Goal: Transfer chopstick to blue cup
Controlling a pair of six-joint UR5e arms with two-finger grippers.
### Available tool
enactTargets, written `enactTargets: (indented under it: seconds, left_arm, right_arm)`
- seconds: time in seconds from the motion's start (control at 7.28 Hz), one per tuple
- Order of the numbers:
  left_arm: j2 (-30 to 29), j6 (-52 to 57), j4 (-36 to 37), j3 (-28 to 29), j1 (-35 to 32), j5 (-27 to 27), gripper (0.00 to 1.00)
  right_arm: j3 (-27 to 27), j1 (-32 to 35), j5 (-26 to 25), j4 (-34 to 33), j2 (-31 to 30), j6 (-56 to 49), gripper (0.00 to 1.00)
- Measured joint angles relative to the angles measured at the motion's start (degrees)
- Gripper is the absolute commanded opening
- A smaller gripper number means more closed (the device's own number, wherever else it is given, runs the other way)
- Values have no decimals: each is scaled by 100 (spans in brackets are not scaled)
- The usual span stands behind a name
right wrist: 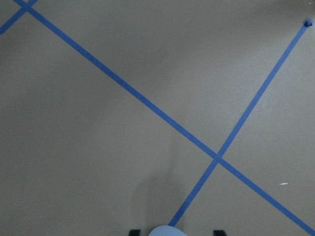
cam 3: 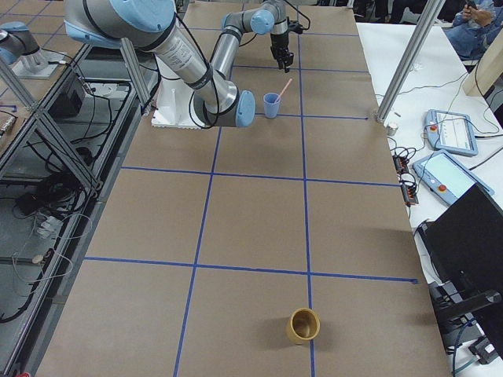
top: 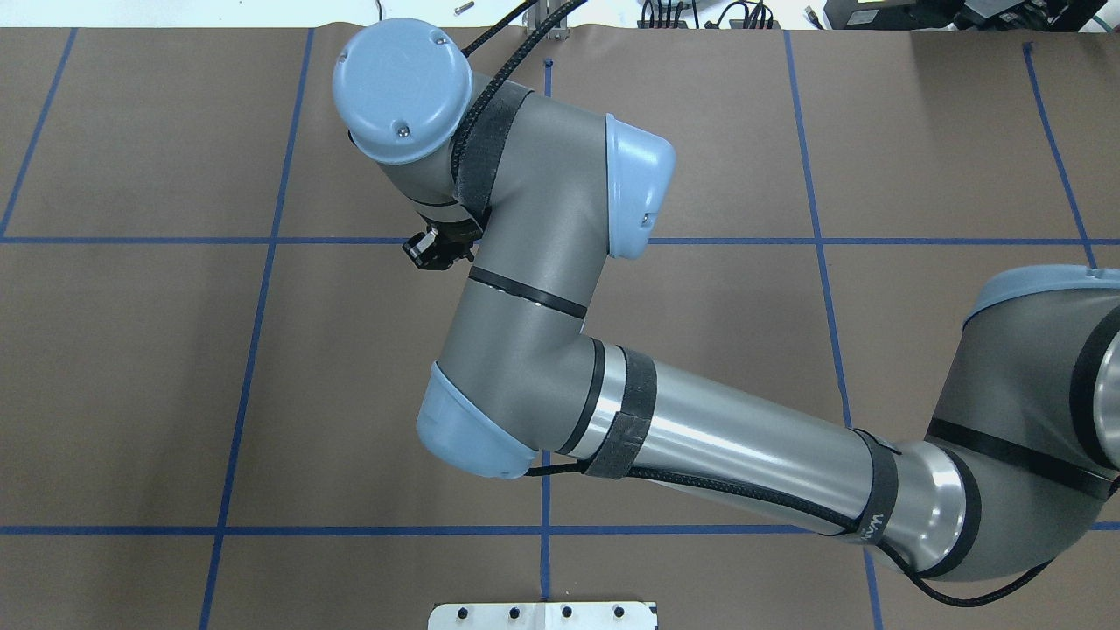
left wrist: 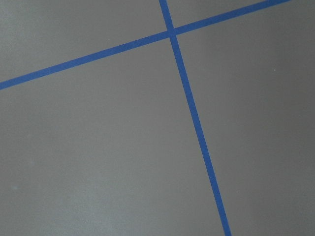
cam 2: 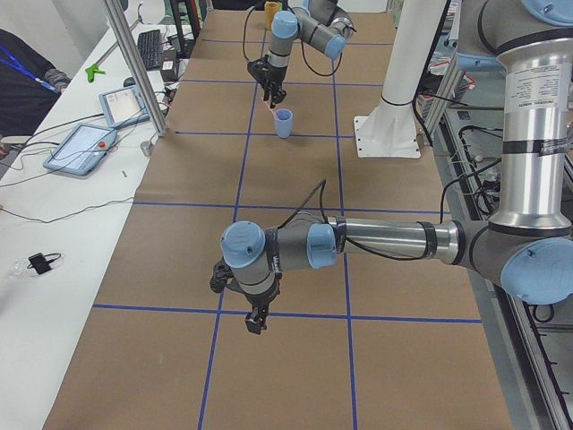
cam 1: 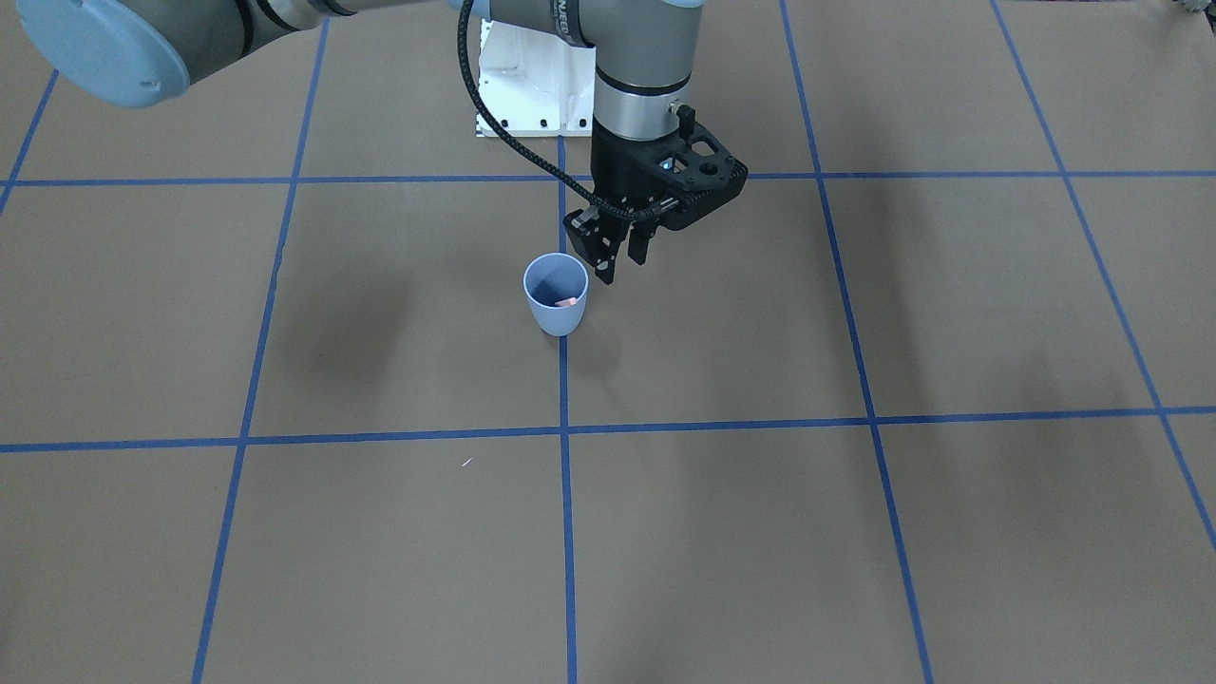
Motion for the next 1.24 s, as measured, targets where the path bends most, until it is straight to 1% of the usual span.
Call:
enactTargets:
  seconds: [0.14, 0.41, 0.55, 0.69, 0.82, 0.96, 1.1, 1.24]
  left_arm:
    - [1, 0, 0, 0, -1, 0, 100]
    - [10, 6, 0, -13, -2, 0, 100]
    - [23, 8, 0, -19, -3, 0, 100]
    - [46, 10, 0, -23, -6, 0, 100]
    - [63, 11, 0, -25, -23, 0, 100]
    - [67, 6, 0, -26, -51, 2, 100]
    - [72, 2, 2, -37, -72, 5, 100]
    - [73, 1, 5, -52, -84, 7, 100]
  right_arm:
    - [132, -3, 15, 2, -32, 21, 99]
    - [432, 30, 35, -10, -57, 433, 100]
    - [523, 173, 183, -17, -86, 648, 100]
    - [561, 525, 662, -19, -145, 757, 100]
    - [579, 1007, 1295, -15, -248, 798, 100]
    - [619, 1493, 1823, -6, -451, 792, 100]
    - [728, 1981, 2188, 11, -827, 658, 100]
    - [838, 2447, 2443, 25, -1268, 219, 100]
